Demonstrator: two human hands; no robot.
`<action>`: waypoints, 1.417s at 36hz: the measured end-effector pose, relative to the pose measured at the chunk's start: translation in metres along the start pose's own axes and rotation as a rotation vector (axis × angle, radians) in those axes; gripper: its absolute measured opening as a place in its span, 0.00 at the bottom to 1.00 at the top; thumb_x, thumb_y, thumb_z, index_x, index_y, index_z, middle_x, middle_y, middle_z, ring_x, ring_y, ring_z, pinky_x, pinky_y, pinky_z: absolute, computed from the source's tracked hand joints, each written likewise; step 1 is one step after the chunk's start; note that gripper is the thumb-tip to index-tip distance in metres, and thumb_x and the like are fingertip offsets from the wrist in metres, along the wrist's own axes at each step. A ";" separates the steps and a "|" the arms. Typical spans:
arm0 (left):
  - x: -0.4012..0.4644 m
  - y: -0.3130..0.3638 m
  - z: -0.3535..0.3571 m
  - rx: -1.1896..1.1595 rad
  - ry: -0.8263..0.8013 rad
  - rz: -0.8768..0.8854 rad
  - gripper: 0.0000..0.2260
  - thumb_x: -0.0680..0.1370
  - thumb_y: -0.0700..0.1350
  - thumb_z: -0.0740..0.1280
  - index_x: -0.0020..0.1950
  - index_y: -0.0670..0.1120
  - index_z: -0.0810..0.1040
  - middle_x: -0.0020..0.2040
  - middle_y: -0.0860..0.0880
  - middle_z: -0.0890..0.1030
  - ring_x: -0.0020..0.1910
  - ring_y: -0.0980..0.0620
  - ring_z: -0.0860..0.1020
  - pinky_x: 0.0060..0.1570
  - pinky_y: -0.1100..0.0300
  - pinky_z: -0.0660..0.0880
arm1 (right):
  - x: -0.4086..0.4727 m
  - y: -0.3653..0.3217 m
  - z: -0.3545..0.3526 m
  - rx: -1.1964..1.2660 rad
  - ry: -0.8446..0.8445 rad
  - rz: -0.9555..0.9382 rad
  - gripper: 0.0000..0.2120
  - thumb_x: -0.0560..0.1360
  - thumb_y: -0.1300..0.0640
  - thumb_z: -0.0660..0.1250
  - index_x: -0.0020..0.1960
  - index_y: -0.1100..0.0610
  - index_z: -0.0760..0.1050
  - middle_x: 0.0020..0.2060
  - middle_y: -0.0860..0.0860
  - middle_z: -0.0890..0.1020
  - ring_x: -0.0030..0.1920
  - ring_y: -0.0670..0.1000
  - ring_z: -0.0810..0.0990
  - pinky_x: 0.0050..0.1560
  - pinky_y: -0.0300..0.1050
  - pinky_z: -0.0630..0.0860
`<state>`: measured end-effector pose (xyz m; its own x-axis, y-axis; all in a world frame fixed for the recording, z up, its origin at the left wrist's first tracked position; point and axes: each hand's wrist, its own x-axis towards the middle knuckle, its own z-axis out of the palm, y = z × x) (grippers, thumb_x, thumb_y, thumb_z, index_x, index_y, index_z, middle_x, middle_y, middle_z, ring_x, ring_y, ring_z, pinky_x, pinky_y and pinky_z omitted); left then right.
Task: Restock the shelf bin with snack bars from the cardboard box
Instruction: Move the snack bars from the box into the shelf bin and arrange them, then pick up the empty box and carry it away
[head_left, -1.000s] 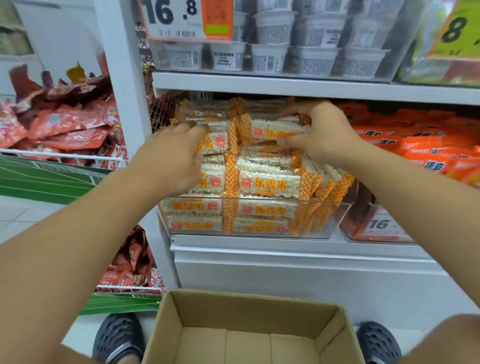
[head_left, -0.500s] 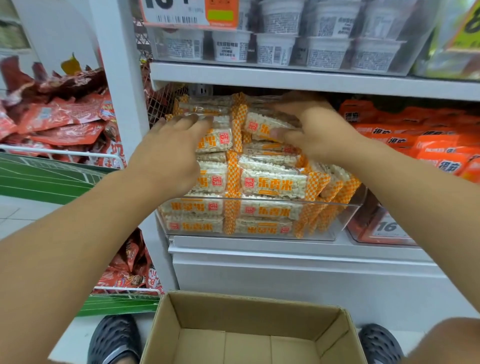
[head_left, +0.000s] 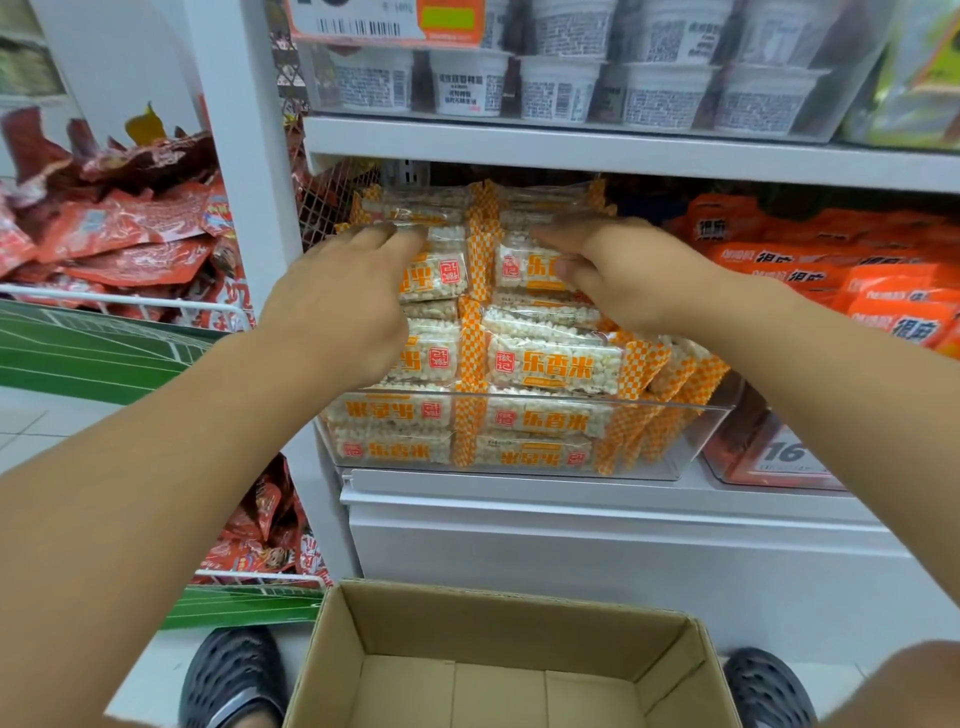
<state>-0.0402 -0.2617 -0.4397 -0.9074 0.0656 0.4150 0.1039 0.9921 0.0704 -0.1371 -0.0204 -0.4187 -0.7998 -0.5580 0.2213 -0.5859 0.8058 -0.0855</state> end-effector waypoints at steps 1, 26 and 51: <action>0.000 -0.001 0.000 -0.009 0.009 0.005 0.30 0.77 0.35 0.57 0.79 0.46 0.58 0.74 0.40 0.67 0.71 0.37 0.66 0.68 0.44 0.66 | 0.000 -0.002 -0.001 0.031 -0.002 0.003 0.23 0.85 0.51 0.57 0.79 0.46 0.60 0.77 0.52 0.66 0.70 0.57 0.72 0.67 0.45 0.70; -0.003 -0.004 0.000 -0.093 -0.024 0.052 0.27 0.81 0.37 0.58 0.80 0.43 0.56 0.75 0.41 0.66 0.73 0.39 0.65 0.71 0.45 0.64 | -0.016 -0.009 -0.002 0.039 0.097 -0.009 0.25 0.84 0.53 0.59 0.80 0.48 0.58 0.79 0.52 0.62 0.77 0.57 0.61 0.75 0.51 0.63; -0.256 -0.004 0.101 0.070 -0.940 -0.608 0.16 0.79 0.49 0.63 0.63 0.42 0.76 0.64 0.42 0.77 0.60 0.40 0.77 0.60 0.46 0.76 | -0.275 -0.208 0.190 1.122 -1.392 0.779 0.40 0.78 0.31 0.57 0.71 0.66 0.65 0.57 0.67 0.81 0.57 0.65 0.81 0.54 0.55 0.81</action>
<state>0.1503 -0.2720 -0.6372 -0.7495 -0.4067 -0.5224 -0.4574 0.8886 -0.0355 0.1803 -0.0721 -0.6462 -0.0822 -0.3945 -0.9152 0.5360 0.7567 -0.3743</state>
